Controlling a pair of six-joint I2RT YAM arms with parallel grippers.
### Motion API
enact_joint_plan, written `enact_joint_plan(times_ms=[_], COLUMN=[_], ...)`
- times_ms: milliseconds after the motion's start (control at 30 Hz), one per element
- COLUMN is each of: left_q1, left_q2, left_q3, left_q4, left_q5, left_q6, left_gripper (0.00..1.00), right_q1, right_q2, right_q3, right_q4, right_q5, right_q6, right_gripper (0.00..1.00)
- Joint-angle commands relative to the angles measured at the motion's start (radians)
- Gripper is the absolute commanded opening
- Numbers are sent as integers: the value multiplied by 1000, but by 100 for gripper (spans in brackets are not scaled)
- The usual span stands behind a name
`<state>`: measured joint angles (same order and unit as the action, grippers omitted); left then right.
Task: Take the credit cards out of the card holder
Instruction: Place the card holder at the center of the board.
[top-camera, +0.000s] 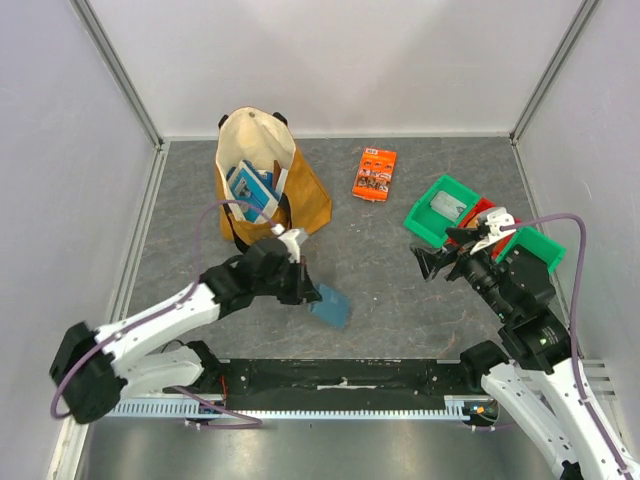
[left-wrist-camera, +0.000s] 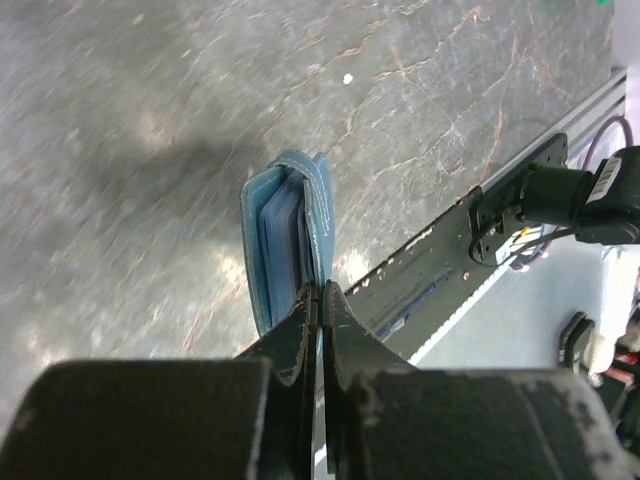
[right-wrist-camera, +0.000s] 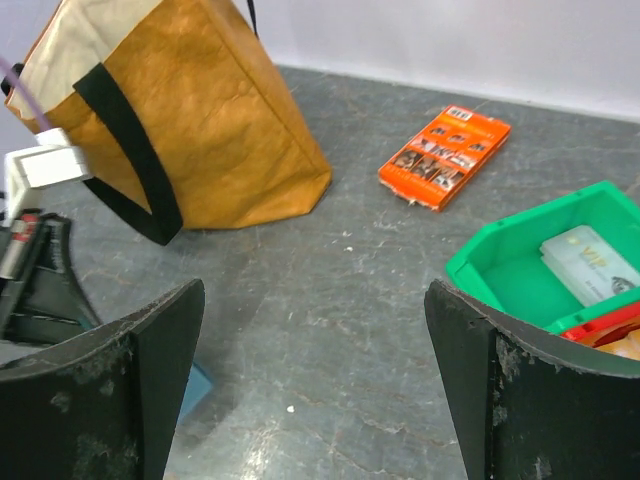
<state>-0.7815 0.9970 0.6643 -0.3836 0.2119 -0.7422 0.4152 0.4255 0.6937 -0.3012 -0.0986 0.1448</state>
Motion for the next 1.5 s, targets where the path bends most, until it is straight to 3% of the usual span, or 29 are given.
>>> enact_joint_plan(times_ms=[0, 267, 433, 800, 1033, 1233, 1367, 1400, 1467], left_q1=[-61, -64, -62, -99, -283, -479, -599, -616, -630], left_q2=[188, 564, 726, 487, 477, 594, 663, 673, 675], left_q3=[121, 354, 481, 480, 405, 350, 369, 380, 403], left_q4=[248, 223, 100, 109, 173, 175, 176, 173, 166], left_q5=[79, 231, 100, -264, -555, -622, -629, -637, -612], left_q6=[148, 515, 616, 727, 814, 702, 617, 595, 545], left_gripper=[2, 2, 2, 2, 2, 2, 12, 18, 38], right_q1=[4, 4, 4, 4, 4, 4, 4, 4, 2], right_q2=[24, 151, 216, 118, -45, -195, -252, -258, -249], right_q3=[-26, -46, -77, -120, -143, -131, -117, -112, -102], right_q4=[8, -27, -21, -7, -27, -96, -133, -137, -157], right_q5=[-56, -148, -184, 22, 213, 355, 408, 415, 409], right_q6=[61, 147, 190, 228, 286, 331, 342, 338, 337], right_gripper=[98, 98, 98, 98, 98, 98, 98, 98, 98])
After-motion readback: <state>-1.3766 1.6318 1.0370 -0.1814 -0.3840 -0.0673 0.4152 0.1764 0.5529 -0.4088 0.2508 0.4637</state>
